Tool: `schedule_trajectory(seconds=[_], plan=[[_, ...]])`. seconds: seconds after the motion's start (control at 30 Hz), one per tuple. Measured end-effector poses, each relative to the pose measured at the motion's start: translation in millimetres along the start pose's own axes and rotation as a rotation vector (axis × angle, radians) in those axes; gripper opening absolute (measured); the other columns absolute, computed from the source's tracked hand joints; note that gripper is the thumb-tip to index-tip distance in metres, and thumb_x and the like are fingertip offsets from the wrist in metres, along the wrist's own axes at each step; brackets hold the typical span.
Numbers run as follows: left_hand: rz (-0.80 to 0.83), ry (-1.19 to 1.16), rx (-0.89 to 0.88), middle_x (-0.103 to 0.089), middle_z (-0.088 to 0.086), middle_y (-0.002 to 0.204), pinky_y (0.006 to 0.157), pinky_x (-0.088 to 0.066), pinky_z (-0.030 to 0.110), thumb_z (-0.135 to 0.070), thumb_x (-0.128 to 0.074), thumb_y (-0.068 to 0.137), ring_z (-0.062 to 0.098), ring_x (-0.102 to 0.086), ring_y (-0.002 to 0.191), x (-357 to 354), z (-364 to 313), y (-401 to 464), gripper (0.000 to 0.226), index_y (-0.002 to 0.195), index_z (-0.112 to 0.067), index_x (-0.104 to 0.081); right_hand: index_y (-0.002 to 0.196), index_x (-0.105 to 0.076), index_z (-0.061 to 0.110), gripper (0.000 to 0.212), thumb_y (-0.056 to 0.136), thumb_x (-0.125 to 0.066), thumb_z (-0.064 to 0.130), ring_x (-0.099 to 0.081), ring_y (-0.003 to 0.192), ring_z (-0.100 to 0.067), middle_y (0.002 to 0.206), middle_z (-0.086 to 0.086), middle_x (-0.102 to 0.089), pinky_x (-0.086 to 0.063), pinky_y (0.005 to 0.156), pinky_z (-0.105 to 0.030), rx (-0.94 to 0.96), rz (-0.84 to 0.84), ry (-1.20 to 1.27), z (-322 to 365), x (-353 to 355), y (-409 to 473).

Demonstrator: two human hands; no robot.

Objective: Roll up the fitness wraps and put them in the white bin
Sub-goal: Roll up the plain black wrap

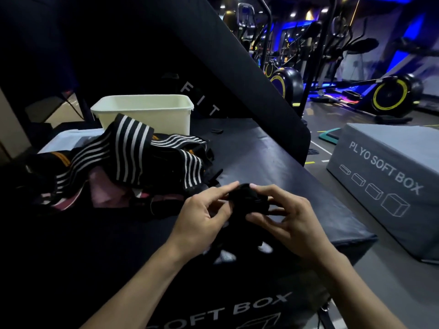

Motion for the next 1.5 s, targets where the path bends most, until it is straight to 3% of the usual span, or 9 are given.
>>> schedule_trajectory(seconds=[0.1,0.3,0.6,0.8,1.07,1.17,1.27,1.4,1.5], plan=[[0.022,0.08,-0.072,-0.074,-0.015,0.113,0.092,-0.055,0.025,-0.011,-0.069,0.094,0.007,-0.072,0.101,-2.4,-8.1,1.2,0.05,0.136,-0.037,-0.065,0.12,-0.068,0.025,0.036,0.086,-0.079,0.031,-0.072,0.095,-0.004,0.106,0.02,-0.071,-0.056,0.079,-0.015,0.052,0.018,-0.118,3.2,3.5,1.7],[0.098,0.192,-0.227,-0.073,-0.017,0.116,0.092,-0.052,0.021,-0.005,-0.07,0.094,0.002,-0.069,0.102,3.2,-13.3,12.9,0.037,0.127,-0.023,-0.07,0.131,-0.058,0.034,0.05,0.084,-0.074,0.043,-0.07,0.093,-0.004,0.108,0.027,-0.066,-0.053,0.075,-0.011,0.0,0.011,-0.134,0.7,1.5,-3.1],[-0.003,0.116,-0.114,-0.076,-0.011,0.1,0.084,-0.056,0.021,-0.013,-0.076,0.092,0.006,-0.073,0.091,5.7,-10.9,7.7,0.039,0.129,-0.025,-0.068,0.141,-0.053,0.028,0.066,0.083,-0.084,0.019,-0.072,0.097,-0.014,0.115,0.008,-0.07,-0.058,0.08,-0.024,-0.153,0.02,0.107,-13.4,0.0,-2.7],[-0.117,0.027,0.005,-0.079,-0.011,0.092,0.083,-0.06,0.034,-0.015,-0.082,0.087,0.01,-0.075,0.085,5.0,-9.8,3.8,0.024,0.108,-0.023,-0.078,0.122,-0.066,0.024,0.042,0.083,-0.08,0.029,-0.073,0.099,-0.016,0.111,0.007,-0.073,-0.061,0.078,-0.034,-0.156,0.031,0.11,-11.6,3.3,4.4],[-0.058,0.206,-0.029,-0.055,-0.007,0.118,0.1,-0.037,0.007,-0.023,-0.082,0.072,-0.002,-0.055,0.114,-5.3,-8.7,3.6,0.09,0.154,-0.017,-0.046,0.099,-0.062,0.026,0.034,0.078,-0.089,0.019,-0.071,0.085,-0.002,0.097,0.015,-0.072,-0.052,0.066,-0.017,-0.196,-0.136,0.098,-5.0,-15.0,21.2],[-0.101,0.185,0.035,-0.055,-0.005,0.123,0.103,-0.035,0.006,-0.023,-0.084,0.068,-0.002,-0.054,0.118,-2.1,0.5,7.1,0.094,0.152,-0.013,-0.045,0.094,-0.063,0.028,0.034,0.076,-0.09,0.022,-0.07,0.082,0.0,0.092,0.021,-0.072,-0.051,0.069,-0.015,-0.22,-0.152,0.078,-6.7,-22.1,28.4],[-0.079,0.161,0.07,-0.055,-0.004,0.126,0.107,-0.042,0.019,-0.027,-0.079,0.064,0.006,-0.057,0.12,-3.7,9.1,9.1,0.087,0.145,-0.012,-0.053,0.094,-0.065,0.025,0.03,0.077,-0.09,0.024,-0.071,0.084,-0.003,0.093,0.017,-0.073,-0.052,0.073,-0.017,-0.252,-0.164,0.095,-11.9,-23.9,30.0],[-0.009,0.121,0.084,-0.049,-0.006,0.132,0.106,-0.041,0.014,-0.039,-0.085,0.066,0.003,-0.055,0.122,-9.3,10.8,10.6,0.091,0.148,-0.023,-0.048,0.094,-0.064,0.016,0.03,0.078,-0.089,0.021,-0.071,0.083,-0.003,0.092,0.012,-0.073,-0.051,0.074,-0.015,-0.271,-0.209,0.134,-12.7,-26.7,28.6],[-0.033,0.159,0.074,-0.053,-0.008,0.137,0.105,-0.041,0.013,-0.03,-0.086,0.071,0.003,-0.054,0.126,-7.9,8.7,10.6,0.088,0.149,-0.029,-0.045,0.092,-0.061,0.014,0.033,0.077,-0.089,0.021,-0.072,0.081,-0.004,0.092,0.01,-0.073,-0.052,0.072,-0.016,-0.293,-0.23,0.151,-10.6,-32.7,29.0]])
Point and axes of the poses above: each hand's wrist, its own y-axis towards the middle knuckle, its own x-axis out of the back of the hand, z = x × y, the point moved 5 cm from there along y, towards the middle knuckle
